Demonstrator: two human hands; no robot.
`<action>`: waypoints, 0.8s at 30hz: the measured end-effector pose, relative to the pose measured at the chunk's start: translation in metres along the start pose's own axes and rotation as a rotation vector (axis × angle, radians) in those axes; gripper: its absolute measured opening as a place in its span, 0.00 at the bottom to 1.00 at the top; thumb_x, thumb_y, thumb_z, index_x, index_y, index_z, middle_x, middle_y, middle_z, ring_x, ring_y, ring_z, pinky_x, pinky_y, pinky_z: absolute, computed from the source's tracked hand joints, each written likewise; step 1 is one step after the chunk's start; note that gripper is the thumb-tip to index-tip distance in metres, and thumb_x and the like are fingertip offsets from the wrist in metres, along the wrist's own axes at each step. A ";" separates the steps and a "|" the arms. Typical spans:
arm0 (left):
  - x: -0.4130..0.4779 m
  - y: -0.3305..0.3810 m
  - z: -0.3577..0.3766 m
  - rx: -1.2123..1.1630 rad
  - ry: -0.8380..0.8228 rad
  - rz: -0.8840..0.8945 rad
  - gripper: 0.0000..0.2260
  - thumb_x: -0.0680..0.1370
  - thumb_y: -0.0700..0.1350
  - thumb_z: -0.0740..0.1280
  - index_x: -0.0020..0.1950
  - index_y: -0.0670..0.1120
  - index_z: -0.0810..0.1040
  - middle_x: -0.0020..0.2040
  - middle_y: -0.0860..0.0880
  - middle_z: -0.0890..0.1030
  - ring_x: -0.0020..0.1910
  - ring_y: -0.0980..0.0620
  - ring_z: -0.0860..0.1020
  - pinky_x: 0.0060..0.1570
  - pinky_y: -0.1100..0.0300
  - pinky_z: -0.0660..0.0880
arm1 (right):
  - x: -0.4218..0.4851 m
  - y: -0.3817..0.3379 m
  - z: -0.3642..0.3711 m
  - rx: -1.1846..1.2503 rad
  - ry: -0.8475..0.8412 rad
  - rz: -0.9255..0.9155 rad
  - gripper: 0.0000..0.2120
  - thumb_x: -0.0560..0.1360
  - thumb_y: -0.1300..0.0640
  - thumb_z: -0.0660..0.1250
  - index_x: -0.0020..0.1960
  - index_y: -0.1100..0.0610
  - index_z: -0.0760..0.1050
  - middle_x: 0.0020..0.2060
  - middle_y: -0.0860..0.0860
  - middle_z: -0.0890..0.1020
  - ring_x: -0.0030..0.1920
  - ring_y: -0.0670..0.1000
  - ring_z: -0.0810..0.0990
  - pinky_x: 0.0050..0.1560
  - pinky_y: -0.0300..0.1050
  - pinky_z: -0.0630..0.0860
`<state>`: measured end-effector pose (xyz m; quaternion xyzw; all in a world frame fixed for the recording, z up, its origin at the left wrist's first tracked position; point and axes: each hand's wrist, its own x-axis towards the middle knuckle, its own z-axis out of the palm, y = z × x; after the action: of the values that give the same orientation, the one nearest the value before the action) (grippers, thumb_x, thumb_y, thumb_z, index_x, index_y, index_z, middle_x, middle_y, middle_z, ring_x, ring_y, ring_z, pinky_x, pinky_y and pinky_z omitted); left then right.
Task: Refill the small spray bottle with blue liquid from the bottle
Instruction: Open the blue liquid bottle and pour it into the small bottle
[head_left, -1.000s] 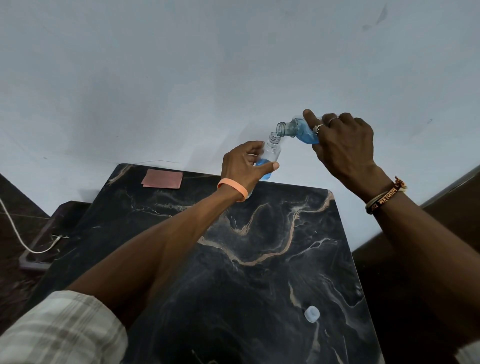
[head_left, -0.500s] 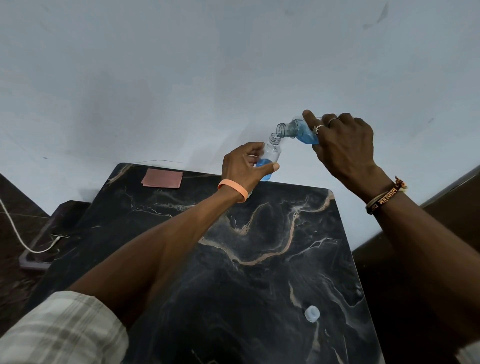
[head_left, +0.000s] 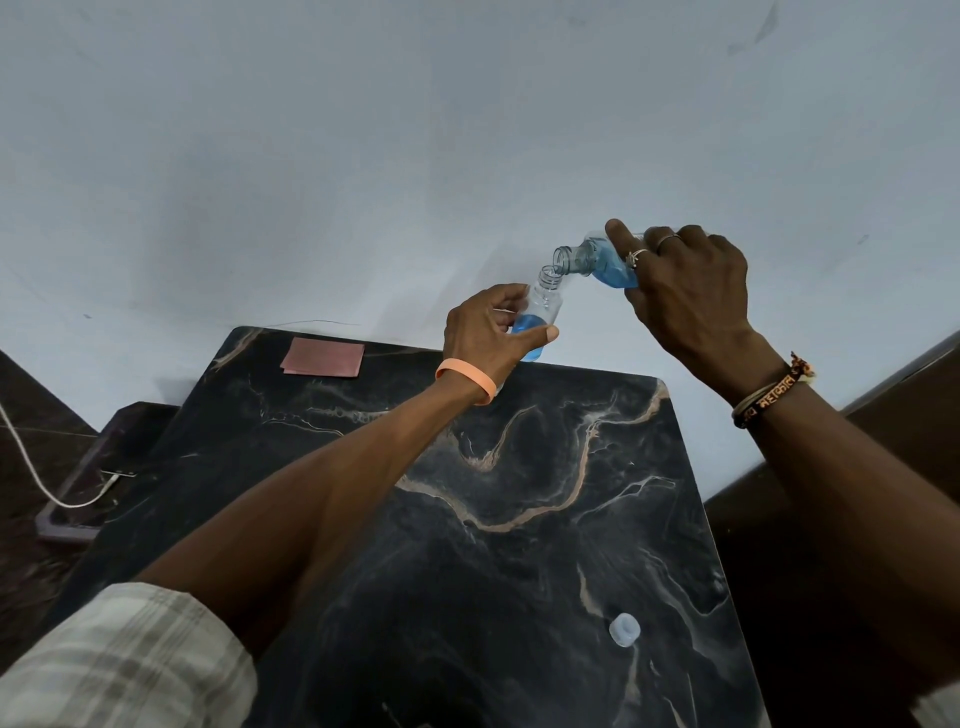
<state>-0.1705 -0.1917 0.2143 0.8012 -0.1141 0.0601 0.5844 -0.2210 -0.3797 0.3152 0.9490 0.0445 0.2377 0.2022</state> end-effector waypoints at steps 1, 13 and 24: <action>0.000 0.000 0.000 -0.001 -0.001 0.000 0.28 0.67 0.53 0.77 0.64 0.45 0.77 0.61 0.47 0.81 0.56 0.50 0.81 0.54 0.60 0.77 | 0.000 0.000 0.000 -0.003 0.000 0.000 0.26 0.79 0.59 0.62 0.77 0.54 0.64 0.54 0.61 0.81 0.47 0.63 0.78 0.43 0.52 0.71; 0.001 -0.003 0.002 0.016 -0.012 0.014 0.27 0.68 0.55 0.77 0.63 0.45 0.77 0.61 0.47 0.81 0.56 0.49 0.81 0.54 0.62 0.75 | 0.000 0.001 0.003 -0.008 -0.020 0.006 0.27 0.79 0.59 0.62 0.77 0.53 0.63 0.56 0.60 0.80 0.49 0.63 0.78 0.45 0.53 0.72; 0.002 -0.003 0.003 0.033 0.007 0.031 0.26 0.68 0.55 0.77 0.63 0.46 0.78 0.59 0.48 0.82 0.53 0.53 0.80 0.49 0.69 0.72 | 0.002 0.002 0.002 -0.005 -0.032 0.009 0.27 0.79 0.60 0.60 0.77 0.53 0.62 0.57 0.60 0.80 0.49 0.63 0.77 0.44 0.54 0.69</action>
<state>-0.1683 -0.1937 0.2114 0.8085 -0.1234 0.0739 0.5706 -0.2185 -0.3822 0.3149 0.9524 0.0363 0.2236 0.2041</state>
